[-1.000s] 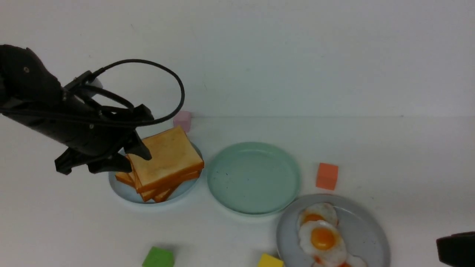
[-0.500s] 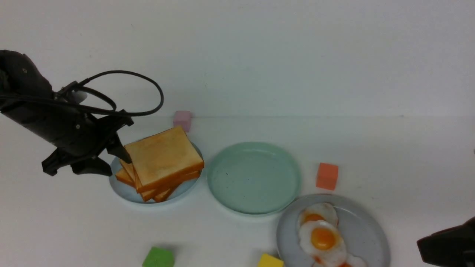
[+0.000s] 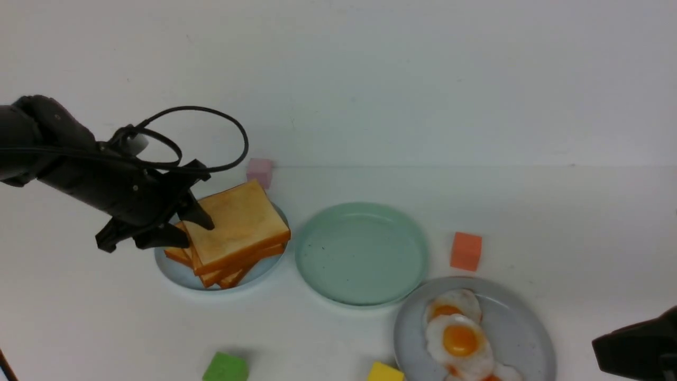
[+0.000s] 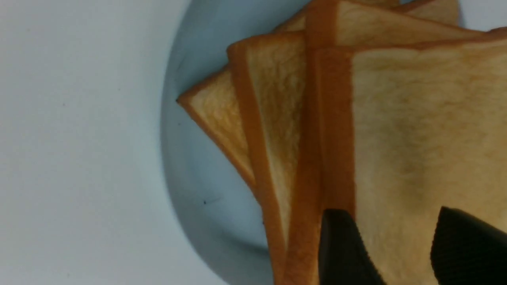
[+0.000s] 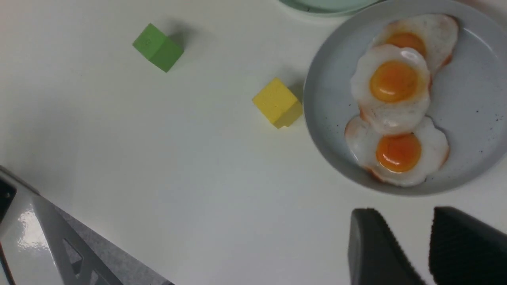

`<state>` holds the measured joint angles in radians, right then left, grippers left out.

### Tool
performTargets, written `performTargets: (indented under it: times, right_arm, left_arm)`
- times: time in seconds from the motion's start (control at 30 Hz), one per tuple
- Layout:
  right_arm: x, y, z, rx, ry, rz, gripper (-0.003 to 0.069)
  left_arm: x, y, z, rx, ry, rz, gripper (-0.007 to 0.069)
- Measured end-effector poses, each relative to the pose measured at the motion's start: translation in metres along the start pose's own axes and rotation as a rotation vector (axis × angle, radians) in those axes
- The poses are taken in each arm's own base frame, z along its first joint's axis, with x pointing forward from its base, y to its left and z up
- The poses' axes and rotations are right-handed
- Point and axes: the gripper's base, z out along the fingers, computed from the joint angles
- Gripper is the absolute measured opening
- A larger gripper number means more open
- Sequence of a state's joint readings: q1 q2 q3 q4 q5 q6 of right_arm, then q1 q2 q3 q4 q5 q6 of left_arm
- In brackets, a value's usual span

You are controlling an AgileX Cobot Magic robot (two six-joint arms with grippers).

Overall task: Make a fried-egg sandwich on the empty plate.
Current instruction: Use the left arm to grab a slice of bread

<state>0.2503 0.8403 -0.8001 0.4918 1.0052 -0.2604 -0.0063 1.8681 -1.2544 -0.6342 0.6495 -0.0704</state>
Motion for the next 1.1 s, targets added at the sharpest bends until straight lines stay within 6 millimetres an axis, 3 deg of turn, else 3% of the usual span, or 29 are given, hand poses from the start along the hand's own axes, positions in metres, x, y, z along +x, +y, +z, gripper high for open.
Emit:
performTargets:
  times: [0.37, 0.63, 0.8, 1.0, 1.1]
  right_arm:
    - [-0.001, 0.000, 0.000, -0.003, -0.013, 0.004, 0.0242]
    - [-0.001, 0.000, 0.000, -0.005, -0.014, 0.005, 0.0242]
    - [-0.001, 0.000, 0.000, -0.005, -0.013, 0.005, 0.0242]
    - [-0.001, 0.001, 0.000, -0.006, -0.011, 0.005, 0.0242]
    - [-0.001, 0.001, 0.000, -0.006, -0.010, 0.005, 0.0242]
  left_arm:
    - [-0.002, 0.005, 0.013, -0.006, -0.001, -0.024, 0.0314]
    - [-0.002, 0.005, 0.014, -0.006, -0.001, -0.021, 0.0123]
    - [-0.002, 0.005, 0.013, -0.010, 0.003, -0.013, 0.0095]
    - [-0.002, 0.000, 0.001, -0.005, -0.007, 0.016, 0.0094]
    - [-0.001, -0.009, -0.020, 0.019, -0.045, 0.059, 0.0084]
